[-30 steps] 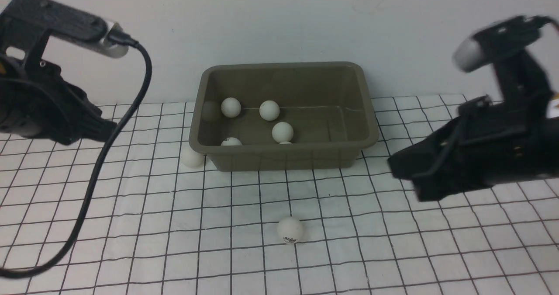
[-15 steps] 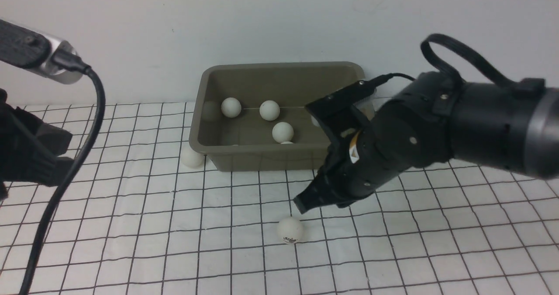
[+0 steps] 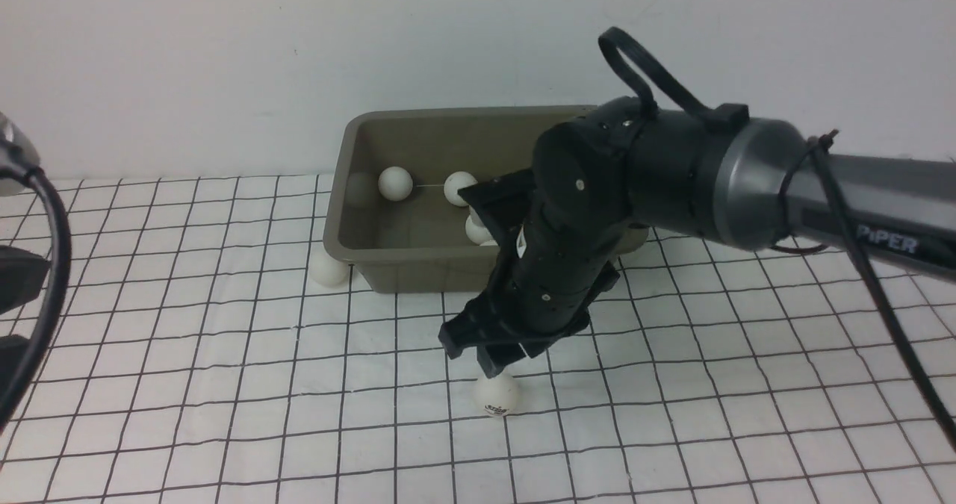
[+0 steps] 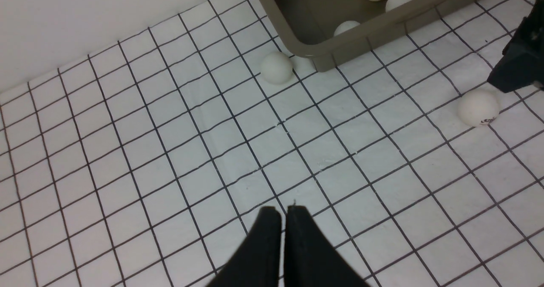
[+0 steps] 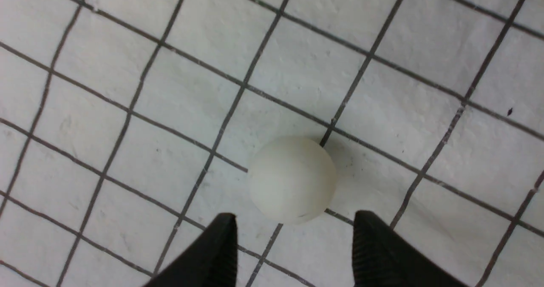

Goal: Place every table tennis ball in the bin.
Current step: Use the right arm to clamp the table tennis ball closest to it

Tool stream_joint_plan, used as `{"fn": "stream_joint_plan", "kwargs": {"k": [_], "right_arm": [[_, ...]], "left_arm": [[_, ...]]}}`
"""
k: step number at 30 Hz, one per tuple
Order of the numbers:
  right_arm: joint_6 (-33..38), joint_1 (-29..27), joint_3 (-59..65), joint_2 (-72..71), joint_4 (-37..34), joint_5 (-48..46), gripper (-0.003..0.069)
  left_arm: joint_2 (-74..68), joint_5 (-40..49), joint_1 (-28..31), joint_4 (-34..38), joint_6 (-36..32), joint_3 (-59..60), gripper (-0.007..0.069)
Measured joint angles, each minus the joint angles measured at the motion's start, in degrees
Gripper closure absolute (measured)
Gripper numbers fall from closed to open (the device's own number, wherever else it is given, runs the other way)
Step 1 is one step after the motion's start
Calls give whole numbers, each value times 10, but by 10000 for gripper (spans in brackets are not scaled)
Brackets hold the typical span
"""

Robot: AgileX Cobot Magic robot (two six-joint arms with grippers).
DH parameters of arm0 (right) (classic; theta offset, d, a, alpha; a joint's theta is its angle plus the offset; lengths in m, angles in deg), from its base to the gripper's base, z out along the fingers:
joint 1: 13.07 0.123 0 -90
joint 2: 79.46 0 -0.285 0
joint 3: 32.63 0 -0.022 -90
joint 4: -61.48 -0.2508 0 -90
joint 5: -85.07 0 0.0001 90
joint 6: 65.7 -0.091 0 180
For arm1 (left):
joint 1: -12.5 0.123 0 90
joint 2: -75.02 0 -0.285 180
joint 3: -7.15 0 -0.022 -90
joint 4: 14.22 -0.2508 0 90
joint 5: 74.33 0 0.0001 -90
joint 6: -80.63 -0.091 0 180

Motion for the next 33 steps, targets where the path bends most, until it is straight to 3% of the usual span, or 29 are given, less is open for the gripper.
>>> {"fn": "stream_joint_plan", "kwargs": {"k": [6,11,26,28,29,31,32,33], "right_arm": [[3,0,-1,28,-5,-14,164],[7,0,-1,42,-15,-11,118],[15,0,-18,95,-32,26,123],[15,0,-19,100,-35,26,158],[14,0,-21,101,-37,22,216],[14,0,-24,101,-37,18,249],[15,0,-31,101,-38,12,300],[18,0,-41,101,-39,4,297]], "left_arm": [[34,16,0,0,0,0,629],[54,23,0,0,0,0,629],[54,40,0,0,0,0,629],[54,40,0,0,0,0,629],[54,40,0,0,0,0,629],[54,40,0,0,0,0,629],[54,40,0,0,0,0,629],[54,40,0,0,0,0,629]]}}
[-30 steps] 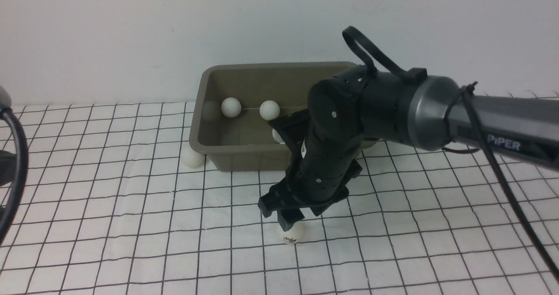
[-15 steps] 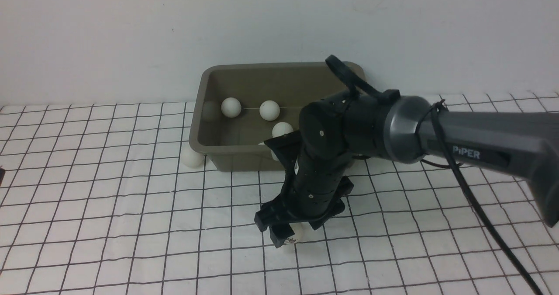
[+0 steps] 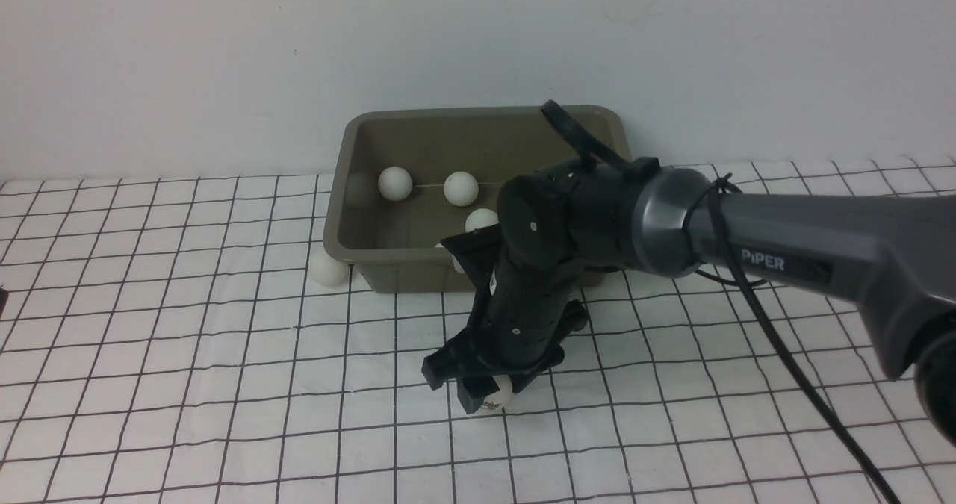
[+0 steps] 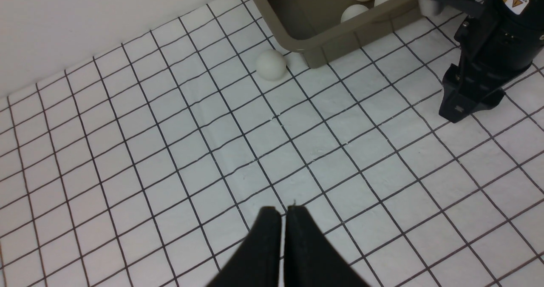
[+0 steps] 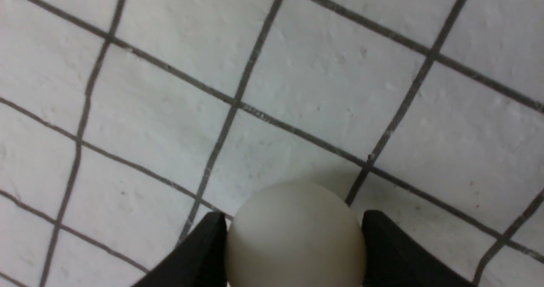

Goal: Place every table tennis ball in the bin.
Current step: Use the right arm to clamp the table tennis ball closest to it, then use the right arm to put the table tennis ball into the box

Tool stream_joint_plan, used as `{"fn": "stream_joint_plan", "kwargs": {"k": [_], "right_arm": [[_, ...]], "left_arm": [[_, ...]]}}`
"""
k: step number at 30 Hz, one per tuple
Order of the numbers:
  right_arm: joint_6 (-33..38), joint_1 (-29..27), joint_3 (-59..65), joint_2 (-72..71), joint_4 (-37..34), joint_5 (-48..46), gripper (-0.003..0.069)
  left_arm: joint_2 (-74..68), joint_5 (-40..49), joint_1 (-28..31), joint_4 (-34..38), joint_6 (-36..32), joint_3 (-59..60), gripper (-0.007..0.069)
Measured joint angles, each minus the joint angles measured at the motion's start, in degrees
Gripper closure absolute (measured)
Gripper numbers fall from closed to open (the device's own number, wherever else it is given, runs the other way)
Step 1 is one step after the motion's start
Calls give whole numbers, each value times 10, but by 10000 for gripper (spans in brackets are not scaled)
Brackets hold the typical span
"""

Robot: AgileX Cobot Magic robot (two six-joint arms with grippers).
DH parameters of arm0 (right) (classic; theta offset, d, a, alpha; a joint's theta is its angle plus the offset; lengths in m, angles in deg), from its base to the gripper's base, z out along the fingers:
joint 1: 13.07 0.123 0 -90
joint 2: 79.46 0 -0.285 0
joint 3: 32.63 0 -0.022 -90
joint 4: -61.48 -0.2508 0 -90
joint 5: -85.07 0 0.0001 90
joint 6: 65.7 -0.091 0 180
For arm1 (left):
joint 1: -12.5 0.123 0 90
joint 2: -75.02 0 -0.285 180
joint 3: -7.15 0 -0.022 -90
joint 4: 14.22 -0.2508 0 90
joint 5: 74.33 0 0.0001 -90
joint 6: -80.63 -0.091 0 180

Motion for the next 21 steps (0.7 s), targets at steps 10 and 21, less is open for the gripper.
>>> {"fn": "stream_joint_plan", "kwargs": {"k": [10,21], "right_arm": [[78,0,-221,0,-95,-108,296],[47,-44,-366,11,69,-109,296]], "left_arm": [[0,0,0,0,0,0,629],[-17,-17,0,-27,0,0,629]]}}
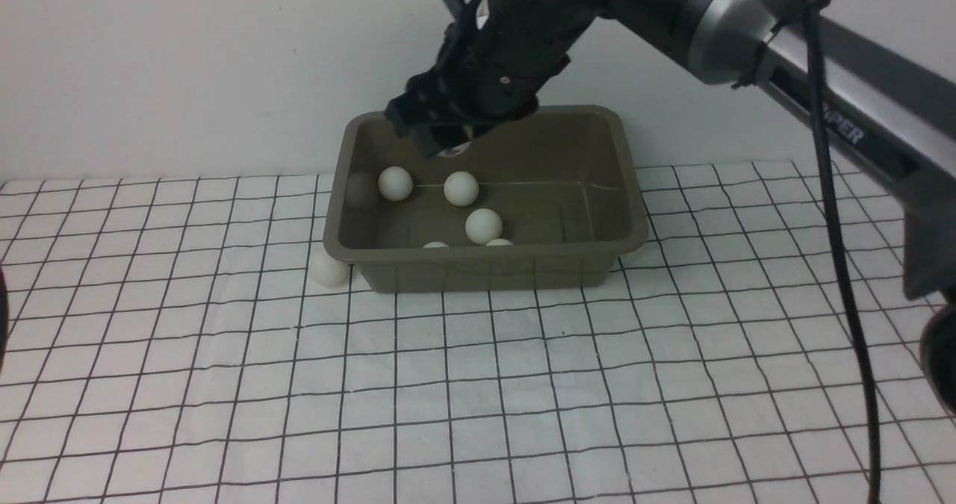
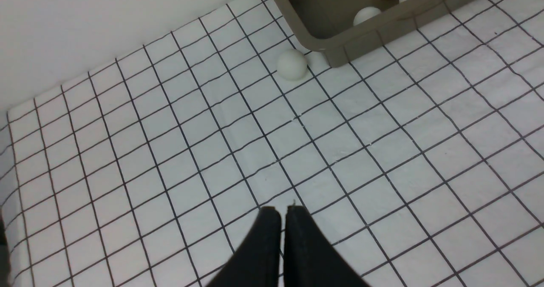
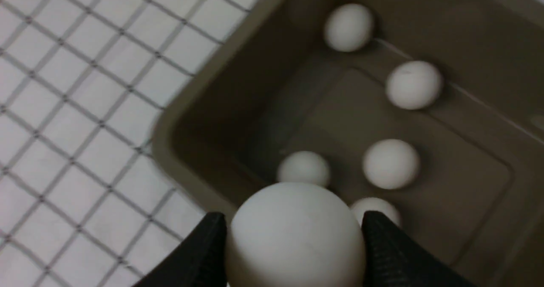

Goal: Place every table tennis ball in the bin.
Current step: Use the right arm to put the table tennis ball into the box, then use the left arm to clamp the table tennis ball closest to it

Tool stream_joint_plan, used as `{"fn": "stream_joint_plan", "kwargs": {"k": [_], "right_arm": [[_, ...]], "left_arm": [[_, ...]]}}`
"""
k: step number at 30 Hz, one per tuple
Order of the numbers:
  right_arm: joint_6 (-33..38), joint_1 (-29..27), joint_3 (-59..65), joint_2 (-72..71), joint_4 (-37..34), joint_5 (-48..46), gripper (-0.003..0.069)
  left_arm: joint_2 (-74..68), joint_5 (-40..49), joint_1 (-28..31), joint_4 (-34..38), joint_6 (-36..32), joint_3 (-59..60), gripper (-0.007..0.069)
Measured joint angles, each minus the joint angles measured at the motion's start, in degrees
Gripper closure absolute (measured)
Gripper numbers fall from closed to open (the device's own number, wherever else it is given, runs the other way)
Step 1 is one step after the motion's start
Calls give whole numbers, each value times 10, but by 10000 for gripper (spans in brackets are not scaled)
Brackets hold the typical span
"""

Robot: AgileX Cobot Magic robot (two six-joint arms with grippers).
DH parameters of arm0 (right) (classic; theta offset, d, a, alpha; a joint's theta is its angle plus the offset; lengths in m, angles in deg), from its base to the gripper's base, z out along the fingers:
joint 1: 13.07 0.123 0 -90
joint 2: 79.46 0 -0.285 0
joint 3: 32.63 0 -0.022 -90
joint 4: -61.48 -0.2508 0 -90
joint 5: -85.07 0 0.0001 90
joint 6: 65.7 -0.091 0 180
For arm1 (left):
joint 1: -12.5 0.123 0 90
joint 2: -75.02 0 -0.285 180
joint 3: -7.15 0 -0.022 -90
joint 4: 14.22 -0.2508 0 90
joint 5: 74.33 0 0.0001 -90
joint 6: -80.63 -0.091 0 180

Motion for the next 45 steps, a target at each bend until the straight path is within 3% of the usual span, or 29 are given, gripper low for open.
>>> {"fn": "stream_joint_plan", "kwargs": {"k": [7,10,15,22,30,34,38,45], "right_arm": [[-3,-60,0,54,0,5,296],[16,-88,0,89,-47,13,296],[31,-98,0,115,-67,20,284],[42,-99,1,137,-69,31,192],[39,-102,1,136,-65,28,181],[55,-107,1,124,-65,8,181],[88,-109,1,84,-62,-7,181],[115,-114,0,-19,-50,-22,181]], "left_arm": [[-58,-9,0,1,0,0,629],[-75,-24,0,3,0,0,629],[-75,-41,0,-1,0,0,629],[-63,-46,0,-13,0,0,629],[36,-83,0,-63,19,17,629],[130,-99,0,-174,99,97,621],[208,-130,0,-242,183,172,615],[262,-201,0,-294,406,275,615]]}}
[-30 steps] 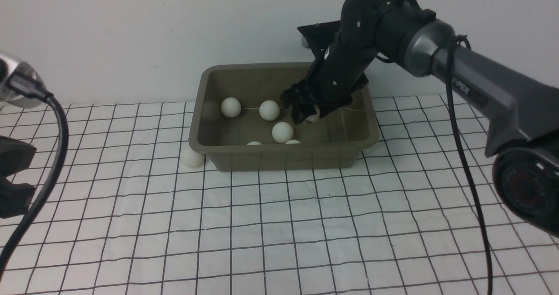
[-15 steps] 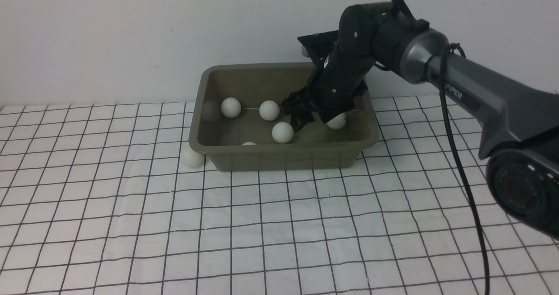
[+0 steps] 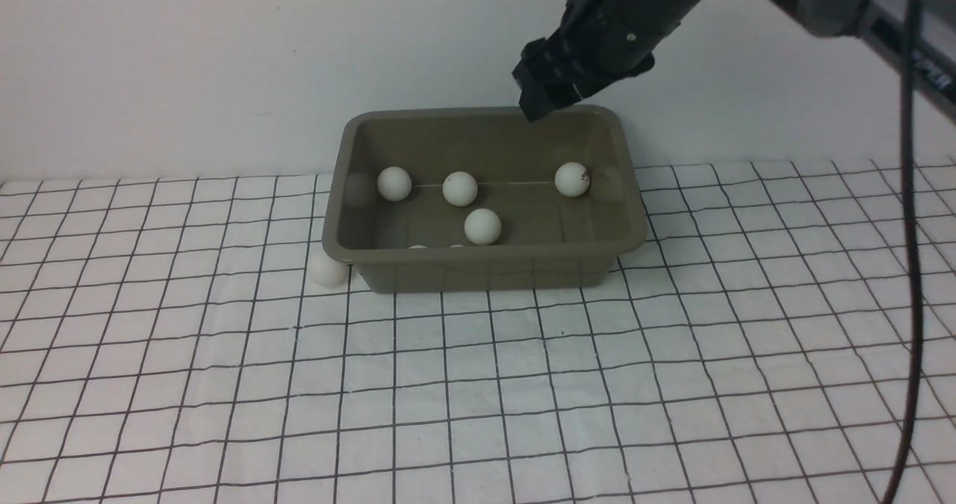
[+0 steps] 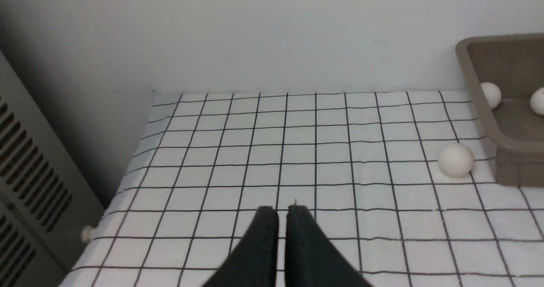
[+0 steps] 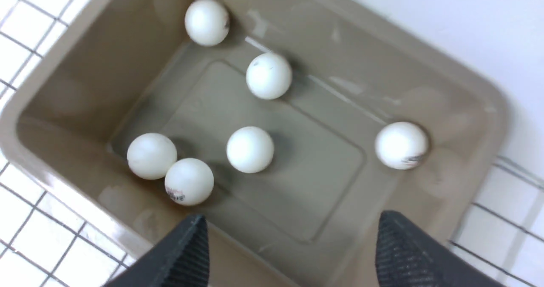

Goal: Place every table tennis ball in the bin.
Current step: Use the left arm to clamp the table tennis ball closest to it

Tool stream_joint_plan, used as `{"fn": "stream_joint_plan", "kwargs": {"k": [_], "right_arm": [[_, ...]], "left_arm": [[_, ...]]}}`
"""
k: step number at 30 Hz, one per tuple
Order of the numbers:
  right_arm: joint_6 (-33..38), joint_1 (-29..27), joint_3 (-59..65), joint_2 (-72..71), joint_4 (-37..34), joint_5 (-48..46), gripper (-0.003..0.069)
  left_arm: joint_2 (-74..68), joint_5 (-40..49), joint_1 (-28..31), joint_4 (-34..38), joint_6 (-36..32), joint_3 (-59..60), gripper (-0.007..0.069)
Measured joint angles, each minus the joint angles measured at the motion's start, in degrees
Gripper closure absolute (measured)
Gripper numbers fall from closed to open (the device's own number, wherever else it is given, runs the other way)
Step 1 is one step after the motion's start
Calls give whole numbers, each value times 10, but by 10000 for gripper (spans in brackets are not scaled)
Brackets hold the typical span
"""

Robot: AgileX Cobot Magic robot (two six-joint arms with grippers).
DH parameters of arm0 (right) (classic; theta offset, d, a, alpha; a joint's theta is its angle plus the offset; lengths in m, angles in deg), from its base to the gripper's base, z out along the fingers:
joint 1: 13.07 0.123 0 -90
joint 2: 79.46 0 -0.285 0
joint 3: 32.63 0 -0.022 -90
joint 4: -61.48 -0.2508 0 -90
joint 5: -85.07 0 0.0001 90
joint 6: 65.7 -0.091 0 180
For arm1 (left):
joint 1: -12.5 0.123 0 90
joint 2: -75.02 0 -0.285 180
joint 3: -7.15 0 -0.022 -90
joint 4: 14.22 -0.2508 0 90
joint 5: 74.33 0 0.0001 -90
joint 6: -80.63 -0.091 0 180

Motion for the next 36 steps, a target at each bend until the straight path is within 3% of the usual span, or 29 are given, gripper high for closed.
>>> {"fn": "stream_joint_plan", "kwargs": {"k": [8,15,18,20,22,29,36], "right_arm": [[16,-16,0,-61,15,-14,181],[42,-19,0,-108,16,-18,211],[44,-20,0,-125,26,-18,230],[45,-24,0,-132,28,-19,239],[45,-30,0,-136,27,-19,246],[45,-51,0,-137,22,-21,259],[45,-51,0,-137,1,-21,260]], "left_arm": [[-49,-19,0,-51,77,5,615],[-118,-8,0,-266,328,4,608],[-121,-9,0,-313,418,1,608],[-121,-30,0,-309,433,-12,608],[-121,-56,0,-296,428,-21,608],[-138,-237,-38,-153,253,-49,608],[-188,-242,-76,-115,114,-166,608]]}}
